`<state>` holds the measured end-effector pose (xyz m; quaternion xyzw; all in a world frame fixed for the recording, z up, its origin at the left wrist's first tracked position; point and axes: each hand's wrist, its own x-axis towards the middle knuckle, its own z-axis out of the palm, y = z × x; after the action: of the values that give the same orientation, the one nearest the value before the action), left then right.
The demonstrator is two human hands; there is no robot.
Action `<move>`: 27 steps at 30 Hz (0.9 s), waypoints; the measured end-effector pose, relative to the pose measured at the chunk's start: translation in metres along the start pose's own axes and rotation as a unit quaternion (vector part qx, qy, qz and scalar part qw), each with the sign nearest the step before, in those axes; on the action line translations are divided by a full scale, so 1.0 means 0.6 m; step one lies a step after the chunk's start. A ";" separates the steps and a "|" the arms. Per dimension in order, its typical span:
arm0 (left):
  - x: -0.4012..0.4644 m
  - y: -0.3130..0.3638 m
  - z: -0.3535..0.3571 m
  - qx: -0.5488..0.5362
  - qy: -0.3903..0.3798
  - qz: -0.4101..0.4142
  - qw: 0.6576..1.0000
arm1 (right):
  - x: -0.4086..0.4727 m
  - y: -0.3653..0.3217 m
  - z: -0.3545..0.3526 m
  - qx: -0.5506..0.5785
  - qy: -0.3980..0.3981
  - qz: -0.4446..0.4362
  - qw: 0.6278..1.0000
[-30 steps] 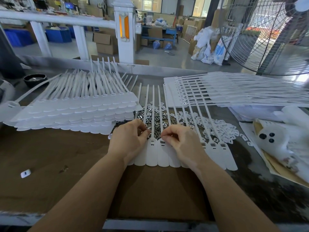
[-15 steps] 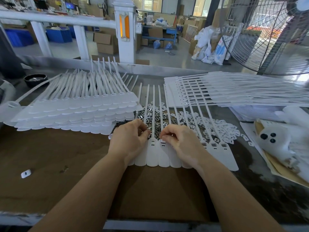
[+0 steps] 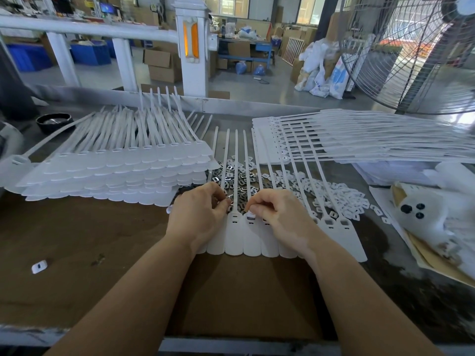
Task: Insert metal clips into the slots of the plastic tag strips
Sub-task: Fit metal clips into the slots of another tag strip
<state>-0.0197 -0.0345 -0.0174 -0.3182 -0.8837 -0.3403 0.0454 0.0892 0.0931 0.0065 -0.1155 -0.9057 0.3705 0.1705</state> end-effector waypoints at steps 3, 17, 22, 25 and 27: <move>0.001 0.001 0.000 0.000 -0.002 -0.004 1.000 | 0.000 0.000 -0.001 0.008 0.008 0.009 1.000; -0.004 0.007 -0.005 -0.006 -0.014 -0.017 1.000 | 0.005 0.006 0.011 -0.021 0.023 0.028 0.999; -0.010 0.012 -0.011 -0.037 -0.001 0.012 0.999 | 0.004 0.010 0.011 -0.006 0.042 0.032 0.999; -0.016 0.016 -0.014 -0.078 -0.001 0.094 0.992 | 0.005 0.009 0.012 -0.007 0.036 0.034 0.999; -0.019 0.018 -0.016 -0.078 -0.016 0.127 0.989 | 0.004 0.008 0.011 -0.004 0.031 0.032 0.999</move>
<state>-0.0055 -0.0402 -0.0074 -0.4359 -0.8076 -0.3941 0.0488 0.0846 0.0932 -0.0006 -0.1570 -0.8973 0.3682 0.1860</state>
